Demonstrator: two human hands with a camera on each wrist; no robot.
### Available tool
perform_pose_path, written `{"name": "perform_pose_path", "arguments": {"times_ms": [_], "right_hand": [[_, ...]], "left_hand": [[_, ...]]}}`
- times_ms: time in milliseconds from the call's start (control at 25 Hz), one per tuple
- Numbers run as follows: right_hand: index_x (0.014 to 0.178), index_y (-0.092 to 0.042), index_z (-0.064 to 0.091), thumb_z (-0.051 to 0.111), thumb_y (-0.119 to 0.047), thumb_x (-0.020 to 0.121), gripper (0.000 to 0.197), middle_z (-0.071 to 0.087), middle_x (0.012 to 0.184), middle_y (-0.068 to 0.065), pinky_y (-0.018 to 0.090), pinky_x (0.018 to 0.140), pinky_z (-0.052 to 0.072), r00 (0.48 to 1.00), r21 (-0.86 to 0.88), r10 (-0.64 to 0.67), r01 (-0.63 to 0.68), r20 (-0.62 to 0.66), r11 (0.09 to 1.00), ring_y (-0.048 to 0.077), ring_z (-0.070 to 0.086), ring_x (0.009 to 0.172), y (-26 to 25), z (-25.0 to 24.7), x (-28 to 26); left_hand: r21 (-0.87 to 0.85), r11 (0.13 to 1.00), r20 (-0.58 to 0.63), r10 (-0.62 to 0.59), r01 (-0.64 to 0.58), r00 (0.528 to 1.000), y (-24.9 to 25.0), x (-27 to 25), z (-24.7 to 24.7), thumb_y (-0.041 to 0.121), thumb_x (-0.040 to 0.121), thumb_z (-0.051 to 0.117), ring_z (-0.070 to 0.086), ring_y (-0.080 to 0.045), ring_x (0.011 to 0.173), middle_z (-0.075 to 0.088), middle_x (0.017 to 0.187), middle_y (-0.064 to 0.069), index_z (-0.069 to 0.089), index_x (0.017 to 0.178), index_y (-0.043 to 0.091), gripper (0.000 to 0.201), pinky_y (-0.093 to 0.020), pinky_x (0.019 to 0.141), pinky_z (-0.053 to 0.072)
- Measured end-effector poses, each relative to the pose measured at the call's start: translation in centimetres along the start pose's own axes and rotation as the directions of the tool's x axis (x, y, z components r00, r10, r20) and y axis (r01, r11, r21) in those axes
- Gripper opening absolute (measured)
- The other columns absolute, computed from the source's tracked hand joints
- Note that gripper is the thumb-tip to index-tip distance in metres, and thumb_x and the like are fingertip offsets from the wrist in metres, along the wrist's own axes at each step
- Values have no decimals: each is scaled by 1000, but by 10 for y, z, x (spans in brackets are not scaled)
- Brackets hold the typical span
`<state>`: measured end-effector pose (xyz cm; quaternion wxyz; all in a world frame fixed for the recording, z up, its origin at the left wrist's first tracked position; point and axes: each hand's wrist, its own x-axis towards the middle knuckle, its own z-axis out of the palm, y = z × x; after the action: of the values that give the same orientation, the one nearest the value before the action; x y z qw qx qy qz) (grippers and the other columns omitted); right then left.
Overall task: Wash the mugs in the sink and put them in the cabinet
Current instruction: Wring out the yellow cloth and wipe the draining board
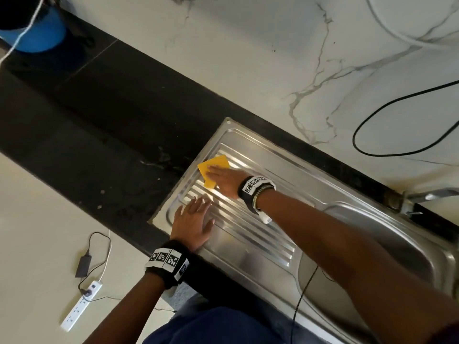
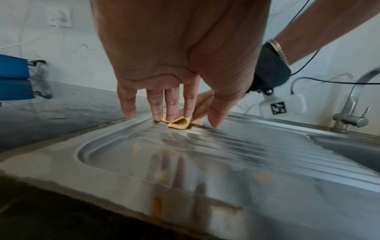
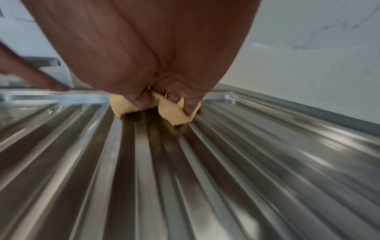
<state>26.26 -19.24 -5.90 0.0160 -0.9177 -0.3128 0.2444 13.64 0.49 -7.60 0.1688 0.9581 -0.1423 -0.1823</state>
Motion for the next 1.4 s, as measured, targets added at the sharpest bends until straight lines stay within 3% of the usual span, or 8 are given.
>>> {"name": "perform_pose_path", "arguments": {"times_ms": [240, 400, 560, 680, 760, 920, 1080, 1400], "right_hand": [[166, -17, 21, 49, -10, 97, 74, 12, 174, 5, 43, 127, 19, 1000, 170, 26, -23, -13, 985, 25, 6, 162, 38, 62, -93], [162, -15, 32, 47, -9, 99, 65, 22, 171, 7, 44, 123, 29, 990, 294, 121, -95, -72, 951, 28, 15, 159, 61, 119, -203], [156, -43, 39, 44, -9, 97, 68, 36, 165, -8, 44, 111, 49, 958, 308, 284, -281, 38, 909, 27, 46, 148, 69, 133, -289], [120, -32, 66, 45, -29, 99, 30, 73, 122, 2, 40, 90, 57, 937, 32, 327, -333, 123, 942, 33, 71, 108, 55, 72, -271], [109, -22, 66, 38, -35, 101, 32, 72, 107, 7, 40, 83, 56, 961, -7, 277, -277, 7, 961, 32, 70, 99, 40, 32, -224], [129, -14, 63, 48, -24, 97, 37, 68, 125, 9, 46, 93, 55, 958, 139, 167, -137, -233, 981, 31, 65, 112, -4, -2, -87], [162, -13, 29, 49, -23, 104, 63, 21, 172, 12, 53, 124, 30, 999, 27, 30, -30, 18, 999, 30, 20, 158, -49, 12, -1], [166, -29, 15, 46, -19, 98, 76, 3, 175, -5, 48, 127, 14, 999, 143, -2, -6, 51, 990, 19, 1, 162, -6, 96, -130]], "left_hand": [[-33, 999, 27, -23, 24, 999, -4, -10, -7, 53, 97, 38, 28, -22, 154, 33, 166, -1, 34, 159, 27, 68, -55, 124, 13], [-26, 1000, 78, 8, -6, 997, -8, -1, 2, 52, 100, 41, 23, -24, 156, 28, 169, -3, 30, 160, 25, 66, -57, 126, 18], [-15, 1000, 77, 11, -9, 997, -6, 5, 3, 47, 102, 50, 25, -24, 155, 32, 167, -4, 35, 158, 24, 62, -55, 125, 21], [-29, 999, 65, 21, -19, 998, -8, 4, 1, 46, 102, 52, 28, -24, 154, 35, 165, -4, 38, 156, 24, 60, -55, 125, 22], [-40, 999, 55, 20, -18, 998, -9, 2, 1, 47, 102, 52, 28, -25, 154, 34, 165, -5, 38, 156, 24, 61, -57, 125, 21], [-19, 998, 23, -52, 52, 998, -13, -5, -5, 48, 101, 50, 26, -25, 155, 33, 166, -5, 36, 157, 24, 62, -58, 125, 18], [-4, 989, -14, -147, 147, 989, -28, -19, -10, 52, 101, 49, 23, -25, 156, 30, 168, -5, 35, 158, 23, 65, -55, 125, 16], [42, 994, 47, -100, 98, 994, -33, -42, 7, 64, 95, 20, 29, -28, 154, 32, 167, -8, 39, 157, 20, 78, -57, 125, 17]]}}
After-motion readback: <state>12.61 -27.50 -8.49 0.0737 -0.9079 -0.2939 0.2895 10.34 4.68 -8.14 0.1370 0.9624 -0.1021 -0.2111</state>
